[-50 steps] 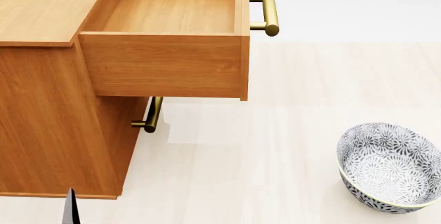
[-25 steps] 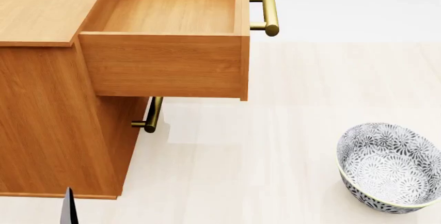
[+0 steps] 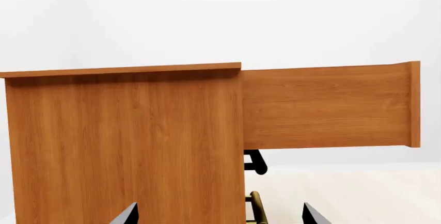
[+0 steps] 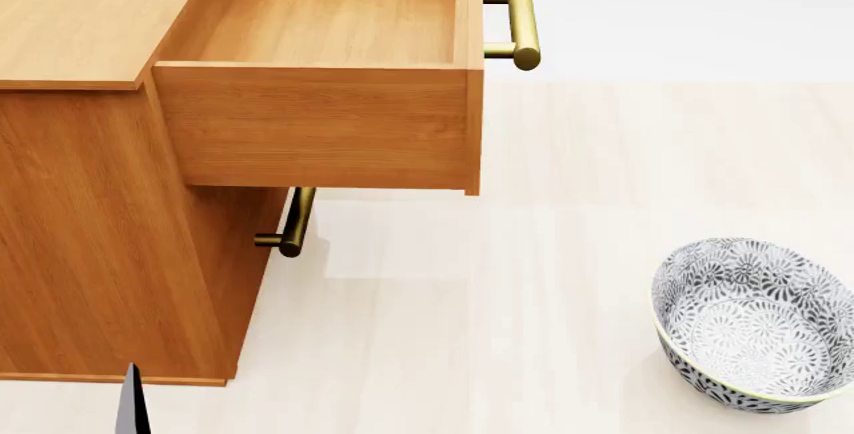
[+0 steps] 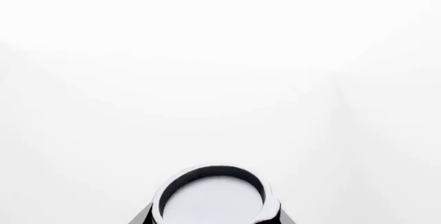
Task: Put the ketchup in the top drawer of the cabinet.
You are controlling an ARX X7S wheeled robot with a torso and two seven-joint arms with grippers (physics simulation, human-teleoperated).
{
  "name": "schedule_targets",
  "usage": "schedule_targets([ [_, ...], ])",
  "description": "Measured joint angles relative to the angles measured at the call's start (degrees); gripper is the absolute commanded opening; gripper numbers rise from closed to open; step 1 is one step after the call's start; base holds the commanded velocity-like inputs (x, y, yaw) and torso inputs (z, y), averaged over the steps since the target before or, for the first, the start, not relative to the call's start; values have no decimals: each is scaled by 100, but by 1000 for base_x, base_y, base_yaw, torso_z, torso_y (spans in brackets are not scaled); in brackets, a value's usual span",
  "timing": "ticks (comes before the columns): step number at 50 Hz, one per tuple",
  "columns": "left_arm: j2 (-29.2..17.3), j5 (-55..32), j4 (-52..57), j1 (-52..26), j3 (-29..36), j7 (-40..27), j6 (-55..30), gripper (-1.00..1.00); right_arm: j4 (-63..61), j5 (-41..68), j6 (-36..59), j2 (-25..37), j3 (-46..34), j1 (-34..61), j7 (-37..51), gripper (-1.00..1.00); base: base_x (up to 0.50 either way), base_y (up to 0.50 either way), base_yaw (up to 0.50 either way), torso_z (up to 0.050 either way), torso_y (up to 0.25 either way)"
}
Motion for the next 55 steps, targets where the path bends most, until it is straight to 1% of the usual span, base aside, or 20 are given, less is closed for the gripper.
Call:
schedule_targets([
  [5,-8,-6,10,-4,5,-10,-9,100,13,264,-43,309,-380,522,252,-100,0,0,0,0,0],
  [12,-16,-17,5,-8,9,-23,-1,100,96,660,-84,794,-1190,1575,659,-100,0,0,0,0,0],
  [18,-24,-28,4,-7,12,-33,8,100,246,1023,-23,1091,-2117,2840,972,-100,0,0,0,0,0],
  [24,-33,-43,2,-6,11,-42,16,100,434,1283,204,1121,-3056,4181,1180,-100,0,0,0,0,0],
  [31,-46,-61,1,-4,10,-52,27,100,710,1494,599,886,-4010,5653,1315,-100,0,0,0,0,1],
  [39,-57,-82,1,-7,12,-62,32,100,1167,1590,1078,362,-4889,7139,1347,-100,0,0,0,0,0],
  [48,-68,-110,-21,-13,13,-70,52,100,1810,1462,1507,-310,-5646,8437,1222,-100,0,0,0,0,0],
  [55,-75,-136,-28,-25,15,-75,50,100,2480,1228,1713,-854,-6110,9250,989,-100,0,0,0,0,0],
])
